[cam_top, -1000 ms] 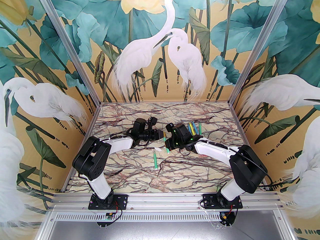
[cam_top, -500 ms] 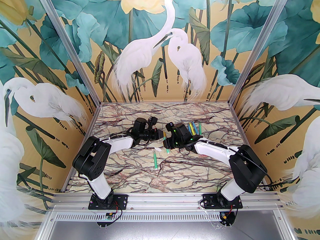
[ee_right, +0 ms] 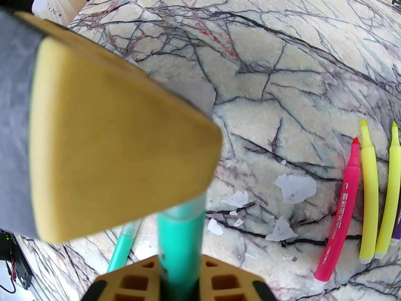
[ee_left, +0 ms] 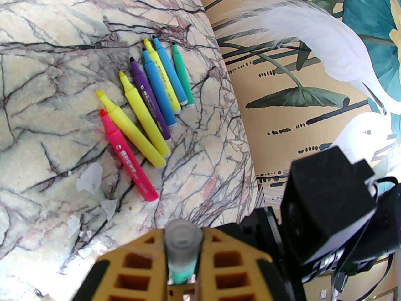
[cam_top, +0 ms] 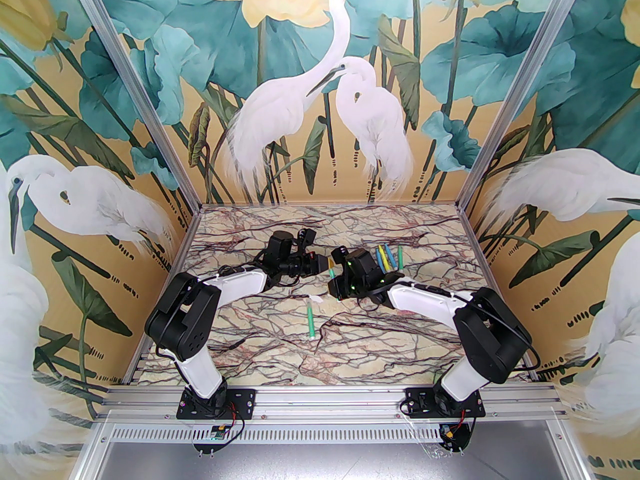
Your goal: Open the pen caps
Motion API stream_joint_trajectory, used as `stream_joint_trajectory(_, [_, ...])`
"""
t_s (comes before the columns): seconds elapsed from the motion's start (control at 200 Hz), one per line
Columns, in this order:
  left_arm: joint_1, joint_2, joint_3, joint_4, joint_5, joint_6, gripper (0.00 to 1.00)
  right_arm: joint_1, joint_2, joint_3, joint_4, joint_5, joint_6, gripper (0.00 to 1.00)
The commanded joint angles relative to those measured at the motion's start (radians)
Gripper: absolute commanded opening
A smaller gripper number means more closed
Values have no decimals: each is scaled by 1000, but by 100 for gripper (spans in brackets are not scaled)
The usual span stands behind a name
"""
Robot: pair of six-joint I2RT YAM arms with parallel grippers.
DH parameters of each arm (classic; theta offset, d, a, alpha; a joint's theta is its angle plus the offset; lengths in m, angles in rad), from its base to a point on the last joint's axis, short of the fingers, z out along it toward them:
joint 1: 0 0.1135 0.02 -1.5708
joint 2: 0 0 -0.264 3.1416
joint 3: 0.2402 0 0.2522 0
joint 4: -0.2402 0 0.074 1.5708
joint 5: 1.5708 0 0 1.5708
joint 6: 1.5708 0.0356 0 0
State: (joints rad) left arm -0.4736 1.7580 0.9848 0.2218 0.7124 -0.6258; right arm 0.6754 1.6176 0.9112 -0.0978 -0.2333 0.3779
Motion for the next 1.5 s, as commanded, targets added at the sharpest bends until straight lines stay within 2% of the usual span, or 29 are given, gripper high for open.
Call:
stream_joint_trajectory(0.0, [-2, -12, 30, -1, -3, -20, 6, 1, -5, -21, 4, -8, 0, 13])
stream_joint_trajectory(0.22, [36, -23, 32, -24, -28, -26, 0, 1, -24, -37, -26, -17, -30, 5])
stream_joint_trajectory(0.645, [130, -83, 5, -96, -101, -16, 0, 1, -71, -80, -94, -73, -109, 0])
stream_joint_trajectory(1.11, [158, -74, 25, -117, -114, -17, 0, 2, -61, -92, -114, -74, -147, 0])
stream_joint_trajectory(1.496, [167, -87, 35, -168, -184, -4, 0, 2, -67, -106, -124, -68, -179, 0])
